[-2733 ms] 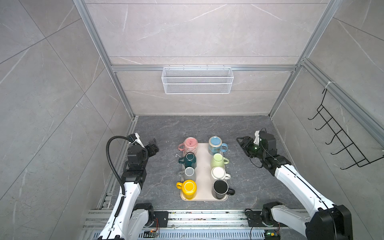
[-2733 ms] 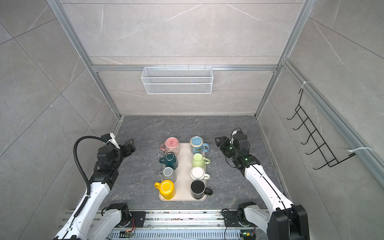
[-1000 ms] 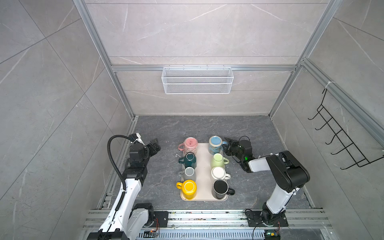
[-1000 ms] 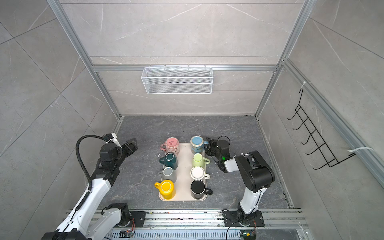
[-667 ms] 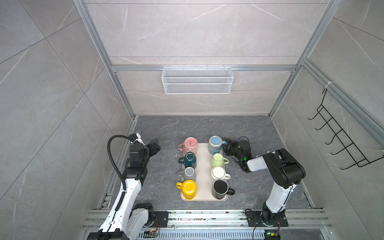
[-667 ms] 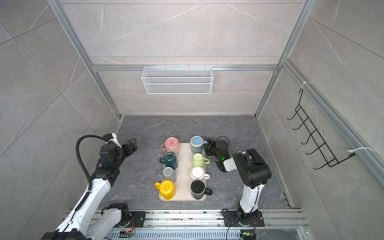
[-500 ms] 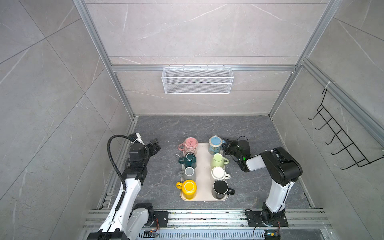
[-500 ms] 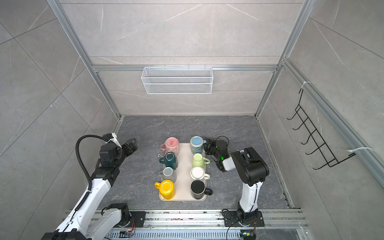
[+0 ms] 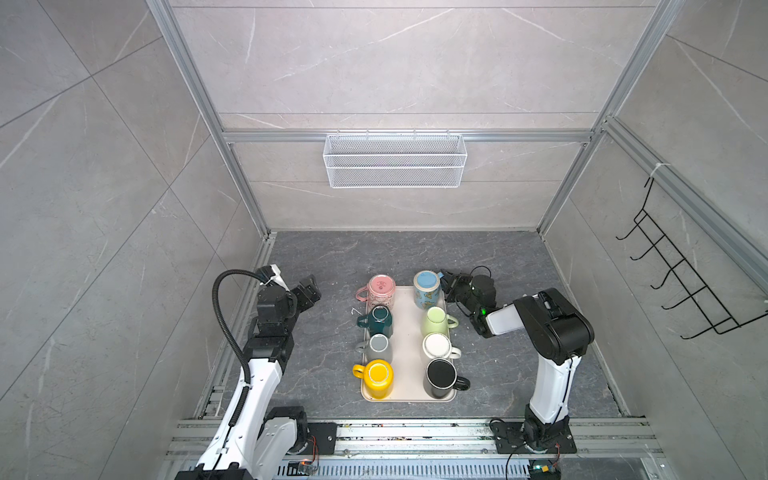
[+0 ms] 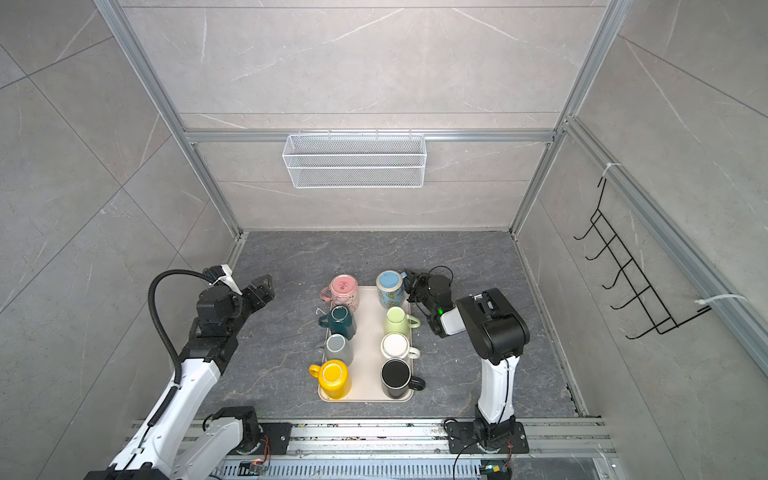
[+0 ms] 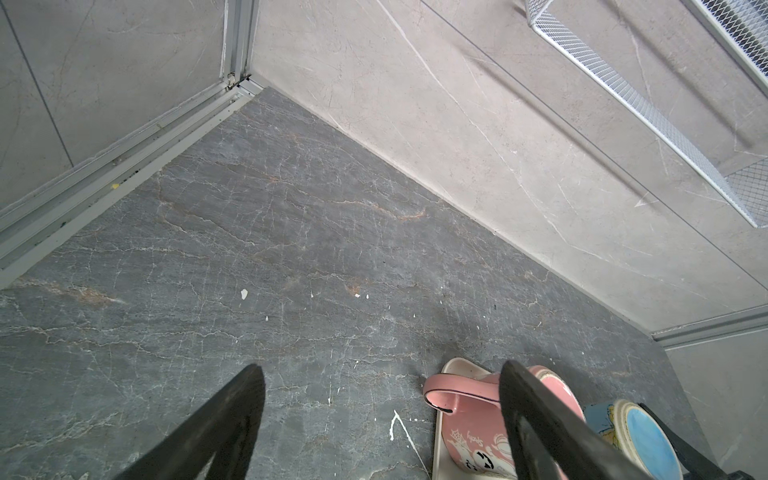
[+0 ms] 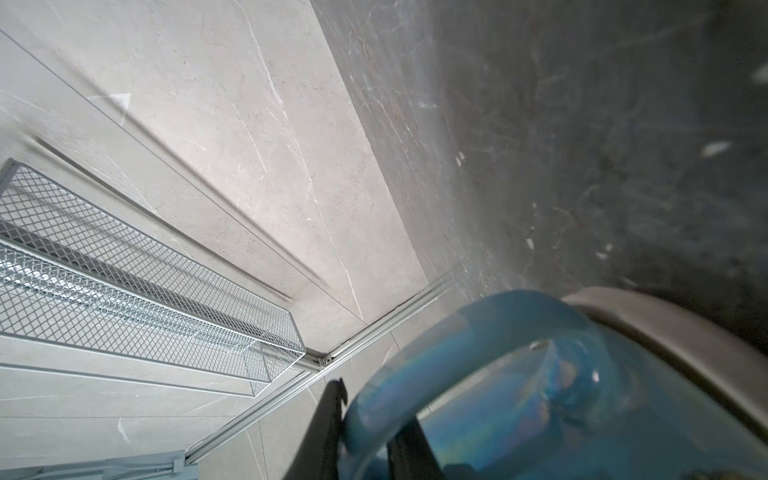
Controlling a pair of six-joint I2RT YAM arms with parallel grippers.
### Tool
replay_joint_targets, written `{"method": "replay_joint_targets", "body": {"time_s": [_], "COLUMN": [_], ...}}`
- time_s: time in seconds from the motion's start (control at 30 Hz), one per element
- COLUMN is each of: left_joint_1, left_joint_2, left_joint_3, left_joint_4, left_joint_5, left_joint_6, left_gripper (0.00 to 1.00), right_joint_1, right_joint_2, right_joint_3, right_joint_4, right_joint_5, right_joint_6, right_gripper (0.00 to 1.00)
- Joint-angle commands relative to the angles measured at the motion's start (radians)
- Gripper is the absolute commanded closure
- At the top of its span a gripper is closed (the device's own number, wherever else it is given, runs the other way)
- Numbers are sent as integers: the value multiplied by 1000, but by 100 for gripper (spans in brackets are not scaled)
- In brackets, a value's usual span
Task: Turn the mug right side up
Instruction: 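Reach the right gripper to the upside-down light-blue butterfly mug and grasp its handle, then flip the blue mug upright with the right gripper while the left arm approaches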
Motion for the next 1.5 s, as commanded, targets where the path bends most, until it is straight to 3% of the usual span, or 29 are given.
{"method": "replay_joint_targets", "body": {"time_s": [0.0,0.8,1.47], "left_joint_1": [-3,-3,-3], "left_joint_2": [-17,-56,-90], "left_joint_3": [46,40,33], "left_joint_4": [6,-6,-12], "left_joint_5": [-2,21,36], "left_joint_6": [23,17,16], "left_gripper": [10,10,12], "right_joint_1": [7,51,67], "right_joint_2": [27,-29,-150], "right_joint_3": [26,22,109], "right_joint_4": [8,110,-30], "right_joint_5": [1,-94,-180], "right_joint_6": [-23,-179,-433], "right_gripper": [100,100,100]}}
